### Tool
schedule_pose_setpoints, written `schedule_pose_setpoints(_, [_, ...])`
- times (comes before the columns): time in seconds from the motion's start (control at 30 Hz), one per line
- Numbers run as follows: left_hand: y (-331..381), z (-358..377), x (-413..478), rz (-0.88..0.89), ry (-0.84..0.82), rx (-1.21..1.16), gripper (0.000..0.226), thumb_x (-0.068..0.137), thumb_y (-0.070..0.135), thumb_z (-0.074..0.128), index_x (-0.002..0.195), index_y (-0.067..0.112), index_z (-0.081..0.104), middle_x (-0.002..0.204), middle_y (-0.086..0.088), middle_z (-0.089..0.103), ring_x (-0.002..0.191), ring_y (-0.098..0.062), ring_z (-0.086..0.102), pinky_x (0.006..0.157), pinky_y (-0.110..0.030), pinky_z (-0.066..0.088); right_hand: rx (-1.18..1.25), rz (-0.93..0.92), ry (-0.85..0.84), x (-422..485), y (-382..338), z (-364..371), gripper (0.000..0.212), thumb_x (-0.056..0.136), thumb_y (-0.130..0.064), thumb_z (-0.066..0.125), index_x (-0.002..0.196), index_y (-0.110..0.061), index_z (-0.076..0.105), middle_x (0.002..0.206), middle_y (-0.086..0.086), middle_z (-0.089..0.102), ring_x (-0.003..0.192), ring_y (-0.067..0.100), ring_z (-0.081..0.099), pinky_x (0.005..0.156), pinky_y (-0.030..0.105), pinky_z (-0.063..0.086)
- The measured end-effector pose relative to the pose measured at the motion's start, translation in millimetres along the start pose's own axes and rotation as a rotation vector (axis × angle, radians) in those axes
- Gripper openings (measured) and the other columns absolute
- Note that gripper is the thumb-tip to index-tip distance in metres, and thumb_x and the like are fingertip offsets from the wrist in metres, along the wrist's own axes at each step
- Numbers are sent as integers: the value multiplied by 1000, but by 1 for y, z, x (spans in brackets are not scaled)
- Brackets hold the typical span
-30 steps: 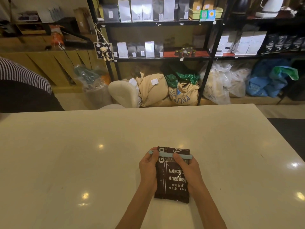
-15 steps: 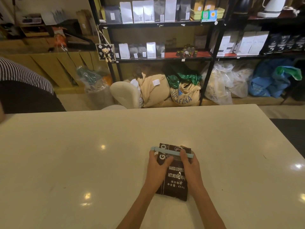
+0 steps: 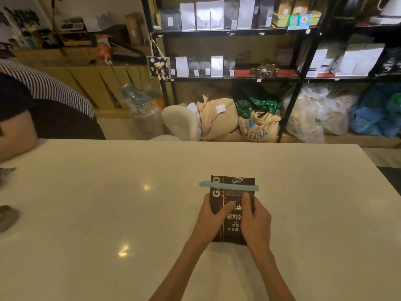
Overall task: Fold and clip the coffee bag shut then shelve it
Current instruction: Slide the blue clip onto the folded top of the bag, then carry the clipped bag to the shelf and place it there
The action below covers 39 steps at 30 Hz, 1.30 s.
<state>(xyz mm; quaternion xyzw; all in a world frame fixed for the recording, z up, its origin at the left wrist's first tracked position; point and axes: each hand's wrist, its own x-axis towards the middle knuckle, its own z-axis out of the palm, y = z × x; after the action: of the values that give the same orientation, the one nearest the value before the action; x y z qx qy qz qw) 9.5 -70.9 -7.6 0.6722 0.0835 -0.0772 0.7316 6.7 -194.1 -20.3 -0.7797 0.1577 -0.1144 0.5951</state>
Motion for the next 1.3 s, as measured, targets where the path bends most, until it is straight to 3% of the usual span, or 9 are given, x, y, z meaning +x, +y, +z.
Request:
schedule_pose_setpoints(0.17, [-1, -13, -3, 103, 162, 155, 22, 91, 37, 66, 109, 24, 63, 98, 2, 75, 87, -10, 74, 74, -27, 61, 177, 127, -56, -11, -8, 16, 33, 99, -50, 43, 94, -31, 70, 82, -3, 77, 70, 6, 74, 53, 18, 55])
schedule_pose_setpoints(0.3, [7, -34, -2, 134, 167, 211, 19, 96, 33, 61, 109, 20, 67, 95, 3, 76, 82, -6, 74, 69, -21, 60, 198, 152, -172, -31, -12, 29, 27, 84, -53, 68, 106, -41, 60, 97, -11, 74, 82, 0, 73, 64, 19, 59])
schedule_pose_setpoints(0.47, [4, -46, -7, 87, 87, 235, 19, 99, 34, 55, 94, 22, 68, 88, -1, 77, 79, -13, 75, 68, -30, 61, 80, 112, 54, -60, -18, 39, 5, 92, -45, 62, 94, -40, 62, 86, -14, 71, 76, -13, 66, 55, 3, 48])
schedule_pose_setpoints(0.63, [-15, -22, -24, 110, -131, 328, 28, 101, 32, 50, 79, 21, 64, 75, 1, 72, 63, 0, 65, 52, -12, 50, 50, 214, 387, -98, -6, 15, 29, 100, -43, 47, 94, -24, 68, 78, -9, 71, 70, -12, 65, 51, 4, 45])
schedule_pose_setpoints(0.8, [-34, 34, -80, 107, -452, 352, 36, 104, 35, 40, 87, 17, 66, 79, 0, 73, 65, -1, 66, 58, -17, 53, 31, 319, 701, -159, 7, -50, 40, 101, -52, 36, 81, -31, 65, 74, -5, 72, 66, -1, 68, 53, 18, 51])
schedule_pose_setpoints(0.93, [-47, 94, -139, 160, -769, 384, 40, 103, 40, 36, 87, 19, 65, 79, 0, 73, 69, -5, 69, 59, -17, 54, 124, 396, 957, -216, 14, -112, 37, 102, -49, 36, 85, -35, 65, 76, -3, 74, 66, -2, 69, 48, 9, 49])
schedule_pose_setpoints(1.1, [-70, 172, -216, 213, -1018, 404, 44, 103, 45, 30, 99, 20, 67, 84, 6, 73, 77, 2, 69, 62, -8, 51, 122, 452, 1207, -277, 28, -197, 44, 103, -49, 30, 86, -36, 68, 78, -10, 73, 70, -8, 67, 57, 14, 48])
schedule_pose_setpoints(1.23, [-88, 237, -274, 163, -1212, 472, 45, 104, 45, 29, 98, 18, 64, 88, -7, 73, 82, -19, 72, 75, -41, 60, 217, 483, 1304, -318, 55, -266, 48, 103, -49, 31, 96, -26, 72, 89, 2, 76, 84, 16, 72, 75, 34, 56])
schedule_pose_setpoints(1.3, [-96, 273, -304, 143, -1253, 435, 39, 105, 41, 31, 95, 22, 63, 88, -5, 72, 80, -8, 71, 70, -32, 59, 216, 483, 1329, -332, 69, -309, 50, 103, -50, 31, 98, -23, 73, 90, 5, 76, 84, 18, 72, 77, 38, 57])
